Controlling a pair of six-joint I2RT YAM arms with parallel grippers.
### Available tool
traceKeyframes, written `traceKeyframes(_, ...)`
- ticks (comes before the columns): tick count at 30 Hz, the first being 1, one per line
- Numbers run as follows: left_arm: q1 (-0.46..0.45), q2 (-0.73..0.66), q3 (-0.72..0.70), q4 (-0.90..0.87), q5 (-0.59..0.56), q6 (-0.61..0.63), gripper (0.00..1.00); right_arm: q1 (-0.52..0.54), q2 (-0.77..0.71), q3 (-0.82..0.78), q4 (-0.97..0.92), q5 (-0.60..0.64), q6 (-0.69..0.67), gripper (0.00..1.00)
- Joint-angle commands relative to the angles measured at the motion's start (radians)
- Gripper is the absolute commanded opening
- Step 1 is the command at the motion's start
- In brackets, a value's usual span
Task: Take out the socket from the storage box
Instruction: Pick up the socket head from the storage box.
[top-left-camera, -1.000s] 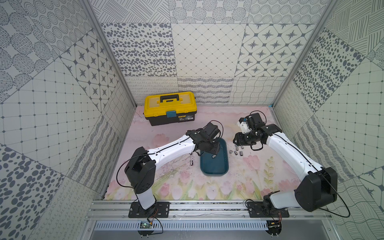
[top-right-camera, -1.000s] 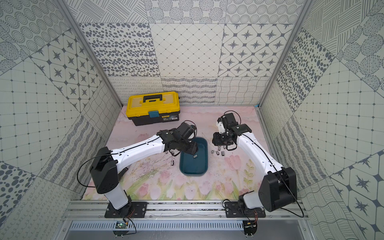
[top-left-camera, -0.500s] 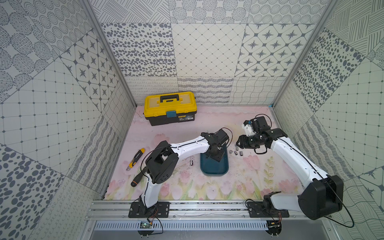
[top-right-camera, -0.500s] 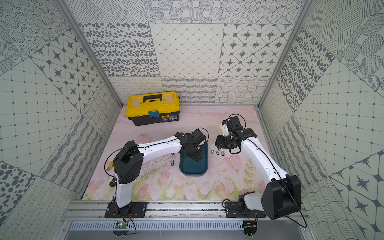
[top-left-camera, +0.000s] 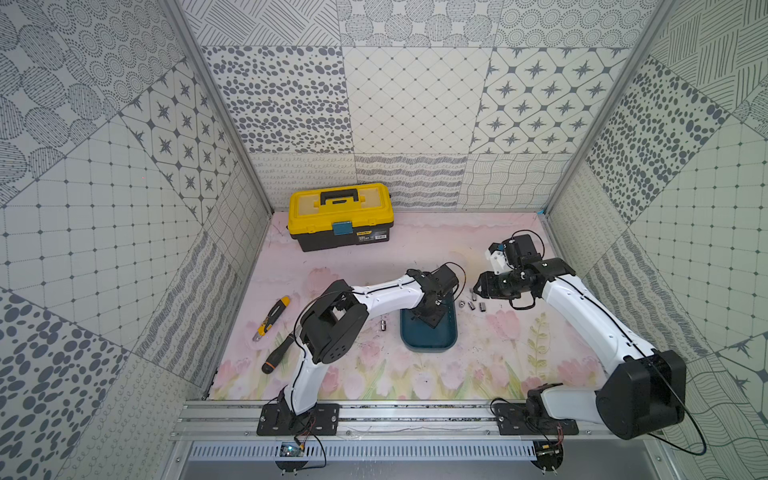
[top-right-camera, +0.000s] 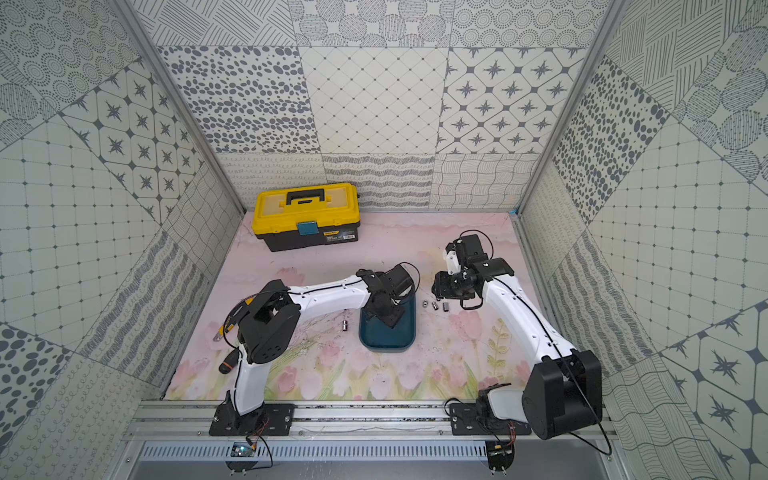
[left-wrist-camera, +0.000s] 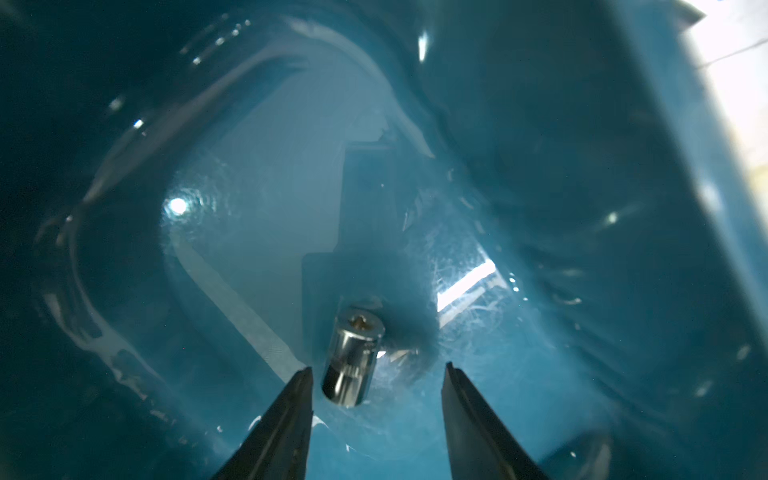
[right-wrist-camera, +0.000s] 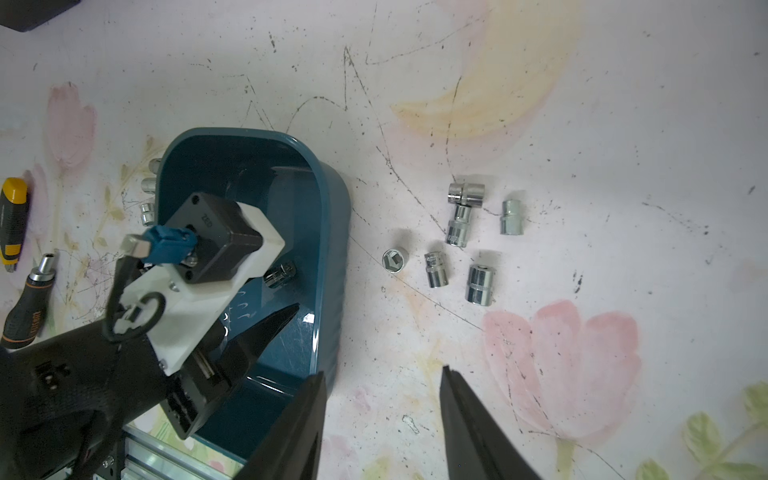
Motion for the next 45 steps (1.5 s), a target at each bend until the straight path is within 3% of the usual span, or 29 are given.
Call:
traceKeyframes(1,-0.004,0.02,-0.001,0.026,-0.028,0.034,0.5,-0.008,-0.05,-0.01,0.027,-0.01,0.002,0.5)
traceKeyframes(8,-0.005,0.041,0.005,0.045,-0.033,0.047,0.39,-0.016,-0.051,-0.019,0.032,-0.021,0.0,0.5)
traceKeyframes(11,-0.003,0.046,0.002,0.048,-0.035,0.044,0.27,-0.02,-0.053,-0.021,0.036,-0.029,0.001,0.5)
traceKeyframes(14,-0.004,0.037,-0.008,0.059,-0.032,0.038,0.21,-0.022,-0.052,-0.019,0.037,-0.029,0.0,0.5)
traceKeyframes(18,-0.004,0.006,-0.028,0.077,-0.026,0.026,0.17,-0.025,-0.053,-0.019,0.04,-0.029,0.001,0.49)
traceKeyframes(30,0.05,-0.246,-0.119,0.083,0.009,-0.078,0.17,-0.028,-0.056,-0.017,0.047,-0.04,0.002,0.49)
traceKeyframes(39,0.199,-0.458,-0.275,0.055,-0.064,-0.224,0.18,-0.028,-0.057,-0.035,0.068,-0.057,0.015,0.5)
traceKeyframes(45,0.279,-0.508,-0.396,0.065,-0.08,-0.3,0.17,-0.028,-0.056,-0.041,0.074,-0.063,0.019,0.5)
